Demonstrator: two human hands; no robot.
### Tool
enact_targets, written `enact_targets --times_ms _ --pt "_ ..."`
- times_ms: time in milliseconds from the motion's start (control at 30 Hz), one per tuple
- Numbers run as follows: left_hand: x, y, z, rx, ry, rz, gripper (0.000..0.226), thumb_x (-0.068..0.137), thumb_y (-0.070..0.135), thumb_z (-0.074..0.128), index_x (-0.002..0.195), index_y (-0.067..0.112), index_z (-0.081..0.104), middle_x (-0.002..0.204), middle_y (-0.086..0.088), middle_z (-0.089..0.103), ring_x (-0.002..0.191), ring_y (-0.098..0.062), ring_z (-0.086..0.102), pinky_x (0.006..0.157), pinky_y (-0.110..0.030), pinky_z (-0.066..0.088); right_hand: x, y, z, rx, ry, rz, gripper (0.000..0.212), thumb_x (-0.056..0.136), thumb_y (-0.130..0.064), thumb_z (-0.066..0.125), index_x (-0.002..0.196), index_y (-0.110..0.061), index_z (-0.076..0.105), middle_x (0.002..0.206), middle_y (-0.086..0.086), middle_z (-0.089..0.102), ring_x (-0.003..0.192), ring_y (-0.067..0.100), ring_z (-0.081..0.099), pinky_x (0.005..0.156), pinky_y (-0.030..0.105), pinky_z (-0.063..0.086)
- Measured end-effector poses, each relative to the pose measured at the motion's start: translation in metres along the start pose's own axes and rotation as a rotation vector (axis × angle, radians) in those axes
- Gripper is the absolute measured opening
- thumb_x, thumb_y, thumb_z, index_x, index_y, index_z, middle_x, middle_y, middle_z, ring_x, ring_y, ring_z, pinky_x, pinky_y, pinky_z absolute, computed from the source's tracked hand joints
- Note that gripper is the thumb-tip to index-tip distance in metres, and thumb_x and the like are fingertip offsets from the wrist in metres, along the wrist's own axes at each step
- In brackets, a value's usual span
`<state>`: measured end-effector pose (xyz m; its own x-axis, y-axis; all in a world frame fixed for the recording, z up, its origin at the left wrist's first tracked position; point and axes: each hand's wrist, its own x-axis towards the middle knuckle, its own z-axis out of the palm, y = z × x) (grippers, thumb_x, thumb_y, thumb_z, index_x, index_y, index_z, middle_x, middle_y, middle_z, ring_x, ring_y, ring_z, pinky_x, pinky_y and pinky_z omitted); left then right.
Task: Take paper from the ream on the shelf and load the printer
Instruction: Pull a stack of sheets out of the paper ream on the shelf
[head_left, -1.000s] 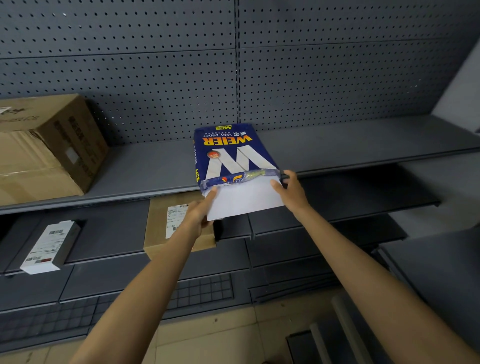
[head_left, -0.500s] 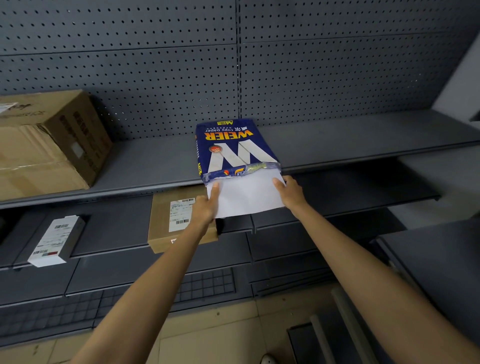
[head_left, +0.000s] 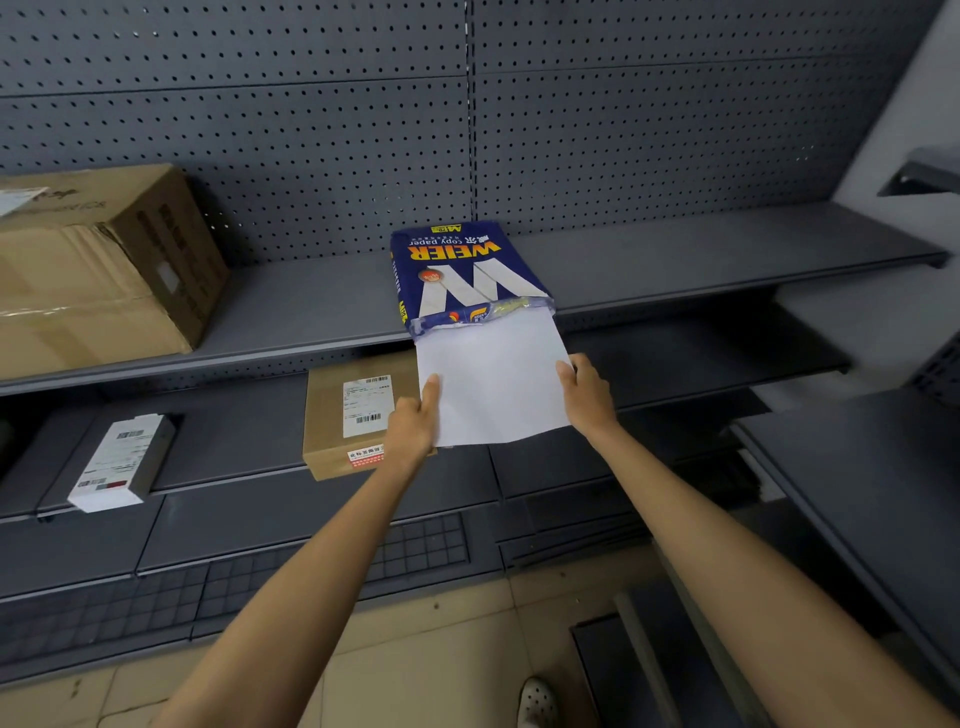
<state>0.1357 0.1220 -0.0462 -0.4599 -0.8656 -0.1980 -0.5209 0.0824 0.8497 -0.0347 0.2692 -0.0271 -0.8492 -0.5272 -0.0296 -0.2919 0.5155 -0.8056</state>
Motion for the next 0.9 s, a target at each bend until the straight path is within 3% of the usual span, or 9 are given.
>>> enact_targets --times_ms 67,167,367,467,633,767,900 --pt "-0.007 -0.004 -0.001 0.022 0.001 0.011 0.091 0.089 0.076 0.032 0.099 -0.008 0.064 0.084 -0.021 0.066 0.074 -0.032 0.060 0.066 -0.036 0.044 -0.011 0.003 0.000 0.003 0.004 -0.015 0.032 0.104 -0.034 0.034 0.115 -0.008 0.050 0.100 0.012 0.059 0.089 0.032 0.056 0.072 0.037 0.042" --pt "-0.017 -0.008 -0.004 0.069 0.011 0.051 0.081 0.088 0.077 0.034 0.076 0.001 0.061 0.069 -0.012 0.058 0.071 -0.030 0.058 0.065 -0.036 0.043 -0.029 0.005 0.000 -0.008 0.004 -0.034 0.029 0.104 -0.035 0.035 0.112 -0.011 0.048 0.095 0.012 0.058 0.085 0.032 0.056 0.070 0.039 0.042" --pt "-0.032 -0.012 -0.009 0.116 0.005 0.103 0.078 0.090 0.074 0.028 0.067 0.005 0.055 0.073 -0.015 0.062 0.071 -0.029 0.059 0.070 -0.039 0.046 -0.057 -0.001 -0.006 -0.035 0.018 -0.044 0.026 0.103 -0.035 0.039 0.112 -0.012 0.048 0.103 0.015 0.063 0.090 0.037 0.060 0.076 0.046 0.049" --pt "-0.040 -0.013 -0.012 0.086 0.009 0.129 0.077 0.091 0.074 0.028 0.065 0.006 0.053 0.069 -0.013 0.061 0.069 -0.029 0.059 0.068 -0.039 0.047 -0.069 -0.007 -0.011 -0.059 -0.011 -0.060 0.022 0.103 -0.033 0.039 0.108 -0.012 0.045 0.097 0.013 0.062 0.084 0.033 0.059 0.070 0.042 0.046" --pt "-0.052 -0.002 -0.029 0.026 0.053 0.230 0.065 0.099 0.059 0.035 0.055 0.011 0.033 0.056 -0.008 0.044 0.054 -0.020 0.040 0.054 -0.035 0.030 -0.085 -0.031 -0.021 -0.136 -0.071 -0.098 0.015 0.102 -0.026 0.034 0.101 -0.012 0.038 0.083 0.008 0.056 0.070 0.026 0.052 0.061 0.037 0.039" --pt "-0.052 0.009 -0.048 -0.062 0.021 0.305 0.062 0.099 0.056 0.037 0.056 0.012 0.035 0.054 -0.006 0.042 0.052 -0.018 0.037 0.052 -0.031 0.027 -0.096 -0.064 -0.026 -0.215 -0.070 -0.174 0.011 0.102 -0.024 0.030 0.097 -0.014 0.033 0.080 0.008 0.053 0.071 0.031 0.053 0.064 0.038 0.039" --pt "-0.062 0.025 -0.065 -0.069 0.036 0.372 0.058 0.101 0.049 0.040 0.055 0.018 0.022 0.048 0.004 0.025 0.041 -0.007 0.020 0.042 -0.021 0.016 -0.106 -0.097 -0.034 -0.301 -0.090 -0.244 0.022 0.104 -0.025 0.027 0.117 -0.009 0.036 0.088 0.008 0.051 0.073 0.027 0.050 0.064 0.037 0.037"
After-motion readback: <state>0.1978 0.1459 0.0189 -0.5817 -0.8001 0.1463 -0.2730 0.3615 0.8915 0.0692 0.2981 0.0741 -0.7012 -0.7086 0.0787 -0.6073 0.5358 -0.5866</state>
